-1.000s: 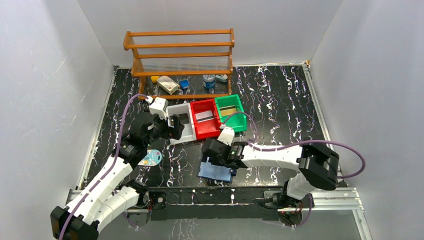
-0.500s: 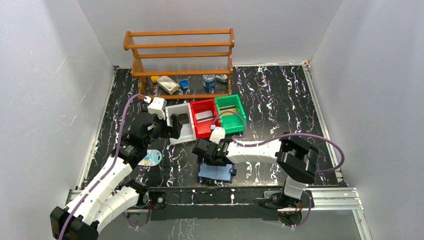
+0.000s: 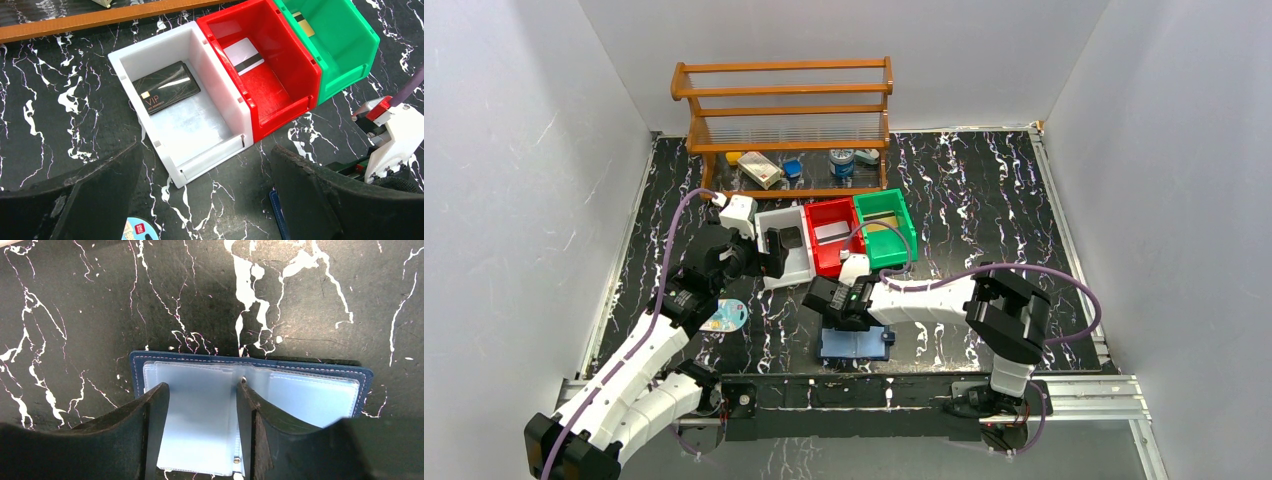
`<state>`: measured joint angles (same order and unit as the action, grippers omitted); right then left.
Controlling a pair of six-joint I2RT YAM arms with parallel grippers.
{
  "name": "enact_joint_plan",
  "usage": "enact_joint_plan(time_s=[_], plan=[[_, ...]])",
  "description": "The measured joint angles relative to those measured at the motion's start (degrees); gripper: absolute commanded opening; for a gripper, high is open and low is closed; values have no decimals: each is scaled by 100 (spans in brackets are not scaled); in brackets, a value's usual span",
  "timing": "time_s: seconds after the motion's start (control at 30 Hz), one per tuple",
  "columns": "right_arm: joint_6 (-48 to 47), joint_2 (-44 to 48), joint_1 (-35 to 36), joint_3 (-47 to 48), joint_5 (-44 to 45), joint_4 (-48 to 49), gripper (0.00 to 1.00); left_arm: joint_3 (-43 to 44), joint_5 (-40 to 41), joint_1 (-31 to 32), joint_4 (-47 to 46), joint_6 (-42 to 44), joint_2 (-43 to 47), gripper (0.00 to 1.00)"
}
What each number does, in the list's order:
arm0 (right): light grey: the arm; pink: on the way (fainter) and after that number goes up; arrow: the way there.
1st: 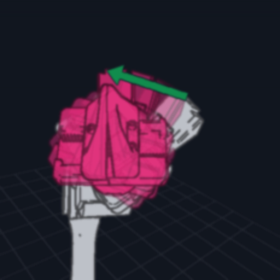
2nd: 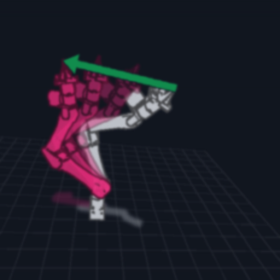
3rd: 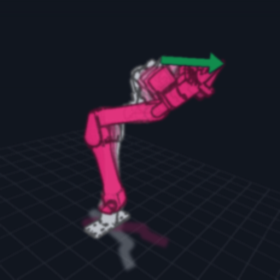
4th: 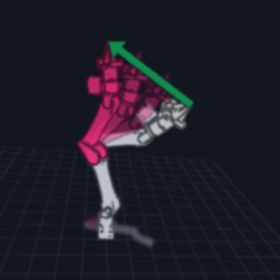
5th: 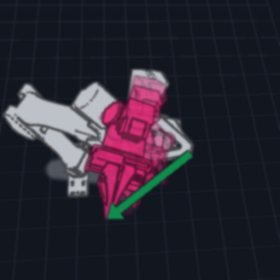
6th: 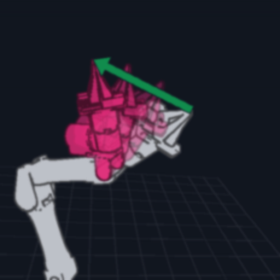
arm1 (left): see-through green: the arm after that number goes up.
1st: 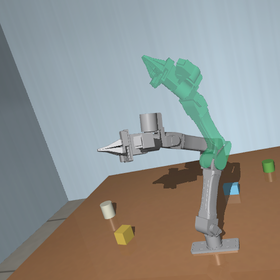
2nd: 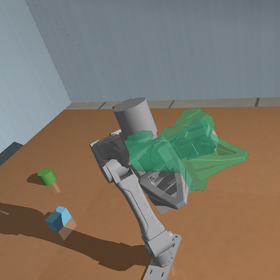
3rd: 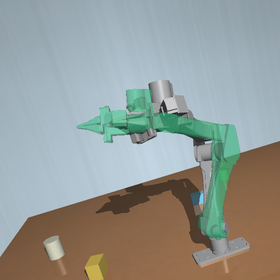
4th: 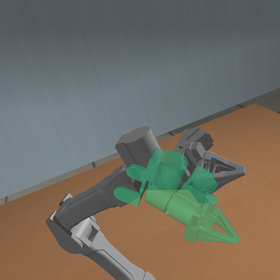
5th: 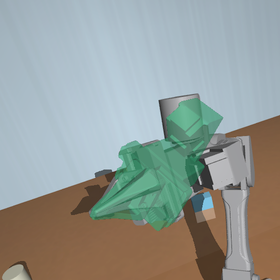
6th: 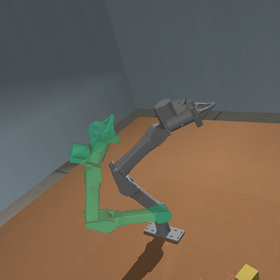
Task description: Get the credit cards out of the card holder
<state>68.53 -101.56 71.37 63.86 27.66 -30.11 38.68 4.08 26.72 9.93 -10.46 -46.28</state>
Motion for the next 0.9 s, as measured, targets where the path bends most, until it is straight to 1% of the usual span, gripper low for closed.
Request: enact_joint_plan(time_s=[0.17, 0.37, 0.47, 0.53, 0.67, 0.8, 0.9], plan=[[-48, 2, 0, 4, 4, 24, 73, -35, -2, 0, -2, 13, 0, 98], [-286, -63, 59, 90, -4, 46, 78, -50, 22, 0, 13, 17, 0, 98], [-409, -195, 122, 247, 28, -79, 78, -50, 184, 0, 83, 9, 0, 98], [-450, -321, 168, 402, 96, -236, 76, -50, 350, 0, 129, -11, 0, 98], [-466, -570, 264, 697, 308, -564, 67, -50, 743, 0, 249, -81, 0, 98], [-424, -660, 299, 815, 374, -621, 60, -50, 962, 0, 310, -125, 0, 98], [-409, -660, 317, 809, 385, -592, 57, -50, 1027, 0, 339, -136, 0, 98]])
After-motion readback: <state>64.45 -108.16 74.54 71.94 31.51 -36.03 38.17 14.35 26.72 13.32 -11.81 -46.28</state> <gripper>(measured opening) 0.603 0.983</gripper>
